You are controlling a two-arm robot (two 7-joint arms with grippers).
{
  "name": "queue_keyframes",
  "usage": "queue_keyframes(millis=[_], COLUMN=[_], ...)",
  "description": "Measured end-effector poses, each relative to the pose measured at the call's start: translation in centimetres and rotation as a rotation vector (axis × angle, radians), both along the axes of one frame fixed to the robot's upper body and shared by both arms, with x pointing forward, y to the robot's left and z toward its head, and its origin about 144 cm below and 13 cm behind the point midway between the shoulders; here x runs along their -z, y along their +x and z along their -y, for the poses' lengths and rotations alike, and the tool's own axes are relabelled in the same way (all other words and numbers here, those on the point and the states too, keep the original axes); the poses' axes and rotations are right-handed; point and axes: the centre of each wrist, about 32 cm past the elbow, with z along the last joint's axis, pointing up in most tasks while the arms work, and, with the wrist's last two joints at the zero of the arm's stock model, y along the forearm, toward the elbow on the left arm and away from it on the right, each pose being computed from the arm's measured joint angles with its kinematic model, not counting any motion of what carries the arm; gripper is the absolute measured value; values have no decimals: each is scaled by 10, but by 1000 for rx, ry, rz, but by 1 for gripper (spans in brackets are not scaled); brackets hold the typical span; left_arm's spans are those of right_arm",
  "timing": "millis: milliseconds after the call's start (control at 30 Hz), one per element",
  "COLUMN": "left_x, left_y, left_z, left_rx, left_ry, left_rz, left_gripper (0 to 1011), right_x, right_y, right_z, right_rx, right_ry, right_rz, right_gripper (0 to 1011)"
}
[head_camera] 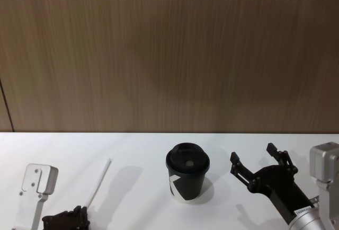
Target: Pick up the straw with one hand, pass it to the other hand, and insert it into the cup.
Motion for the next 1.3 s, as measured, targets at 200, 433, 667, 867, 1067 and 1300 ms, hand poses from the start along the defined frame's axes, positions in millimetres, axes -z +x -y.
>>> queue_keyframes(millis=[200, 433, 667, 867, 1067, 1300], left_x=[0, 0, 0, -3, -10, -22], left_y=[0, 0, 0, 2, 5, 8], left_z=[0, 0, 0, -1, -3, -6], left_rx=[1, 1, 3, 13, 33, 68], left_ry=[0, 0, 1, 6, 18, 27], left_rz=[0, 1, 9, 55, 126, 222], left_gripper=[41, 4, 0, 0, 0, 1], right_x=[0, 0, 0, 0, 0, 0], right_y=[0, 0, 0, 0, 0, 0], right_z=[0, 0, 0, 0, 0, 0], right_rx=[0, 0, 0, 0, 0, 0], right_ry=[0, 0, 0, 0, 0, 0], right_rz=[0, 0, 0, 0, 0, 0], right_gripper=[1001, 1001, 1001, 1001, 1001, 1001])
